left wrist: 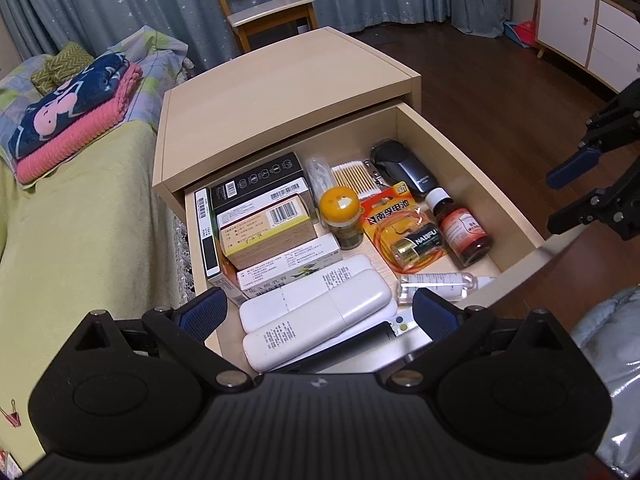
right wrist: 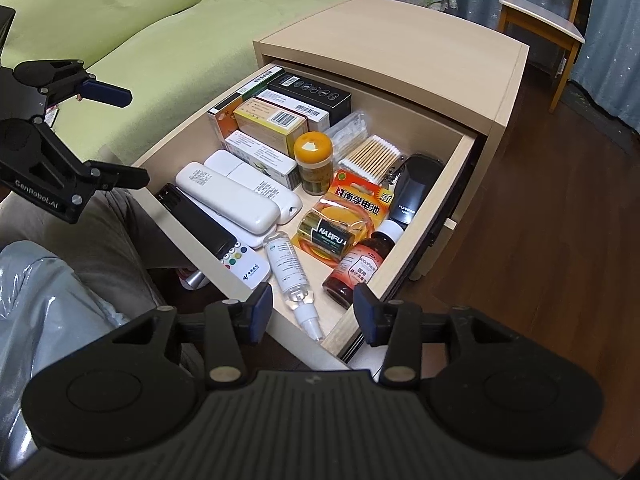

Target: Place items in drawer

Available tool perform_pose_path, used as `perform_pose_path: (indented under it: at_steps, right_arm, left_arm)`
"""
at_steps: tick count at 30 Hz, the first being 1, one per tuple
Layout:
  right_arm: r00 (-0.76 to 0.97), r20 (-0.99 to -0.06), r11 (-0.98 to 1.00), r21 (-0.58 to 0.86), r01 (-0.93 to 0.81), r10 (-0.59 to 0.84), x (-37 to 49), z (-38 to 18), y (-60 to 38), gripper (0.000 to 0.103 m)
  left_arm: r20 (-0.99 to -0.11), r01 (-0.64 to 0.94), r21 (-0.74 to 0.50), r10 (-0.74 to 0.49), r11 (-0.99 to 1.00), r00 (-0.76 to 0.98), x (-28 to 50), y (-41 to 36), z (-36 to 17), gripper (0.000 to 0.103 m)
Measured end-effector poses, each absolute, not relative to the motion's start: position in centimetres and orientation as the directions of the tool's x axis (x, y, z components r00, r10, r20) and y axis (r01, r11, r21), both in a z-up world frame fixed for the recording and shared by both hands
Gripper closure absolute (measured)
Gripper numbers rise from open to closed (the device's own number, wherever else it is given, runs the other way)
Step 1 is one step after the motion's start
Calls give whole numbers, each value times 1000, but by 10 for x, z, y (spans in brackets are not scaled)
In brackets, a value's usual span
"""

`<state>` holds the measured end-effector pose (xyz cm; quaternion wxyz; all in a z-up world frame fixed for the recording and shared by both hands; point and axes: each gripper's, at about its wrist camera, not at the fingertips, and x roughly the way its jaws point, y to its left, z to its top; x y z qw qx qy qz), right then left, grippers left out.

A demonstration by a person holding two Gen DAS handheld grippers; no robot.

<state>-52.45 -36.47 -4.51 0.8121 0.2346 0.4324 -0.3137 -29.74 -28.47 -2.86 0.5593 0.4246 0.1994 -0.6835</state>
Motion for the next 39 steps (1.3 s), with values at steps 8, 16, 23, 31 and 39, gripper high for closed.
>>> perform_pose_path:
  at_steps: [8, 16, 23, 31, 39]
  right_arm:
    - [444, -843, 688, 128, 714, -304, -527, -48, -363, 63]
    - [451, -836, 677, 137, 723, -312, -538, -51, -359, 62]
    - [451, -837, 678, 136, 722, -312, -544, -54, -355, 61]
    - [453, -831, 679, 131, 723, -322, -551, -54, -348, 57]
    - [472, -815, 684, 132, 717, -338, -559, -58, -344, 53]
  left_arm:
    - [-810, 923, 218, -586, -316, -9, -303, -281, -28, 3]
    - [-810, 918, 232, -586, -322, -1, -303, -272, -30, 3]
    - [-815, 922, 241, -579, -304, 22, -299, -263, -36, 3]
    - [-810, 923, 241, -586, -298, 22, -304, -256, -40, 3]
    - [-804, 929, 243, -593, -278, 33, -299, -250, -44, 3]
